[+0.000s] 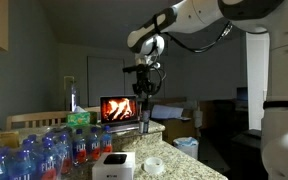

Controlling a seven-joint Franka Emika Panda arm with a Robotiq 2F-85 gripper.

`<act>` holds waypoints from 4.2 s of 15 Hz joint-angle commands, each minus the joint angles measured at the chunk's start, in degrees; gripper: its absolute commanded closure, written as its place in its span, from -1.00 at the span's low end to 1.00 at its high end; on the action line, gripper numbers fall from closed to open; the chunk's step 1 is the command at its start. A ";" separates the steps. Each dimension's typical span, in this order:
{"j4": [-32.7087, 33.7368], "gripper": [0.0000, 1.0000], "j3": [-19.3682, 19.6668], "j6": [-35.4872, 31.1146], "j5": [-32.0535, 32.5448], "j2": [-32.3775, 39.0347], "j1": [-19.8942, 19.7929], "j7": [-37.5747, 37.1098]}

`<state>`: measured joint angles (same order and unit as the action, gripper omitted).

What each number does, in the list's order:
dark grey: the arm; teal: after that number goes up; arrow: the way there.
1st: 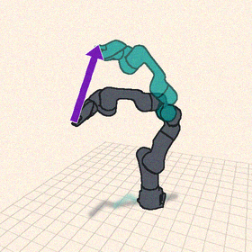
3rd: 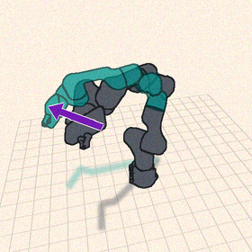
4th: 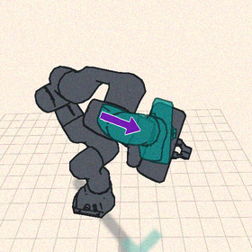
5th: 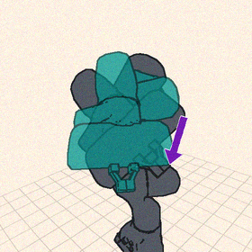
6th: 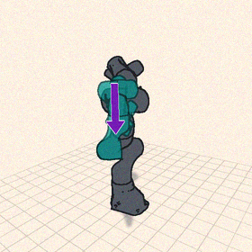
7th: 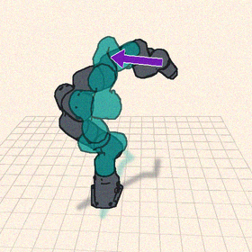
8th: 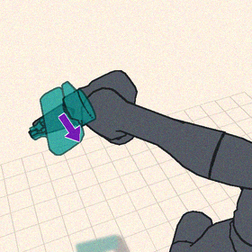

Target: Take the bottle and the black object and put them on the counter, then stack the clear tape, the black object and the bottle on the box

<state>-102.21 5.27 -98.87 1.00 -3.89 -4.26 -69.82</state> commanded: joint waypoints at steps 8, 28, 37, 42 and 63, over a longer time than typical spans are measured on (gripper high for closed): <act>-0.24 0.44 4.28 -7.39 -0.53 3.49 -4.43 6.07; 3.73 0.44 6.44 -6.39 1.72 16.78 -3.46 3.40; 3.06 0.44 6.32 -9.01 1.66 16.67 -3.27 3.08; 2.32 0.44 6.47 -13.75 3.18 16.90 -2.65 1.60; 1.60 0.44 6.10 -14.36 5.00 16.12 -2.28 2.31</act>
<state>-99.30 11.37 -112.26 5.69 14.42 -7.00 -67.00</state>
